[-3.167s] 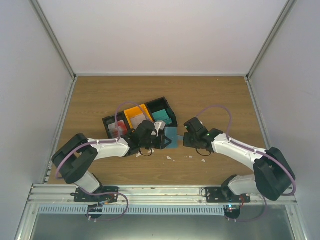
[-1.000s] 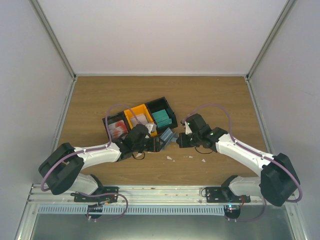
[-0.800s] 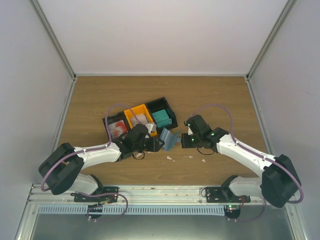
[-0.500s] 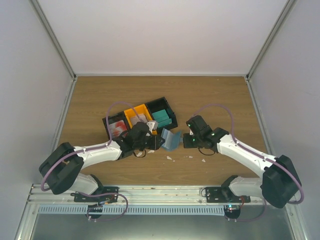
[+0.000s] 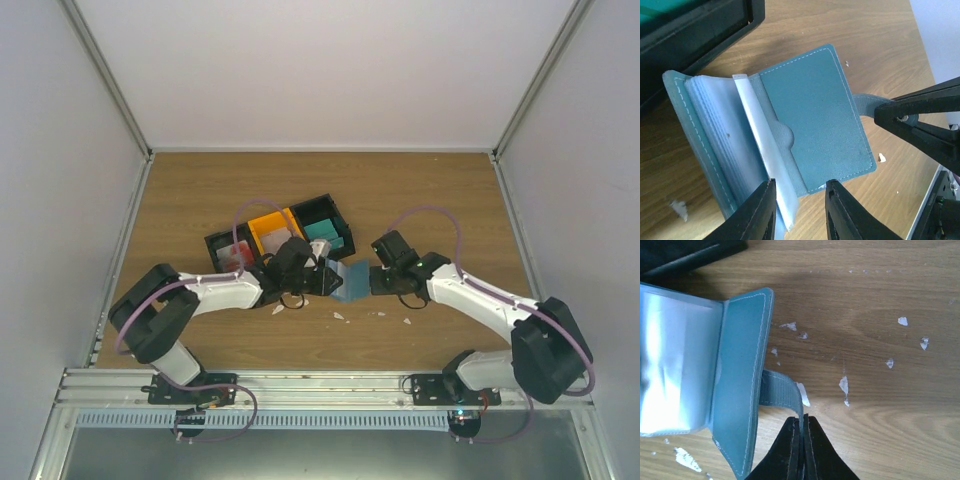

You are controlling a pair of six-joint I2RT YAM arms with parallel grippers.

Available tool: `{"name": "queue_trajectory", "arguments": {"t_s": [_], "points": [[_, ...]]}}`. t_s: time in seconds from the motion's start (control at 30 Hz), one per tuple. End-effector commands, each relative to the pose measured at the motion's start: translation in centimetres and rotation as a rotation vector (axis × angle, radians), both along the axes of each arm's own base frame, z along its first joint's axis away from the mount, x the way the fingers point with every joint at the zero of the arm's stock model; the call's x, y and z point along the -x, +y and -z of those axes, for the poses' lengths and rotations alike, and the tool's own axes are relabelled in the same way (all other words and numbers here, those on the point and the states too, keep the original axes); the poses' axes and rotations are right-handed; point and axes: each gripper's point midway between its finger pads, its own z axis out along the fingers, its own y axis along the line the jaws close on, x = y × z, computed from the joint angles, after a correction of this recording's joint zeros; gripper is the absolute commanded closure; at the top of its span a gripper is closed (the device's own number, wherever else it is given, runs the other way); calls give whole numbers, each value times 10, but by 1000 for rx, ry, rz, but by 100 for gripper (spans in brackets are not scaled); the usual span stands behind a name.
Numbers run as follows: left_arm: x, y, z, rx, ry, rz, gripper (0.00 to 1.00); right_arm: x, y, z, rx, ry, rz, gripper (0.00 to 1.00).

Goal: Put the credit cards into the card holder
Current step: Open the card holder at the center of the board.

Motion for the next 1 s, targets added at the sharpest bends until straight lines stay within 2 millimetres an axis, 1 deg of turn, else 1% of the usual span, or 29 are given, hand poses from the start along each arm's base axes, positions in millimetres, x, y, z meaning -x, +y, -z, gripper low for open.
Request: {"name": "queue_trajectory", "arguments": {"t_s": [0.0, 0.1, 0.2, 0.4, 0.47, 0.53, 0.6, 0.73, 0.87, 0.97], "points": [[-14, -18, -4, 37, -22, 26, 70, -5, -7, 9, 40, -7, 5, 100], [-23, -10, 15, -35, 16, -45, 75, -5, -9, 14, 44, 0, 12, 100], [-27, -7, 23, -71, 31, -73, 70, -5, -13, 19, 50, 9, 23, 100], [-23, -6, 29, -78, 61, -70, 59, -5, -19, 29, 59, 23, 41, 100], [-20, -12, 28, -53, 65, -38, 57, -5, -19, 31, 53, 26, 42, 100], [-16, -23, 26, -11, 68, 17, 57, -6, -16, 32, 34, 25, 35, 99], [-9, -34, 26, 33, 88, 84, 58, -7, -10, 29, 0, 13, 20, 100], [-4, -47, 20, 95, 82, 158, 59, -8, -4, 23, -69, -5, 13, 98], [-5, -54, 15, 112, 57, 189, 60, -8, -7, 21, -89, -15, 31, 94], [-8, -57, 14, 110, 42, 198, 59, -8, -10, 19, -100, -20, 52, 88]]}}
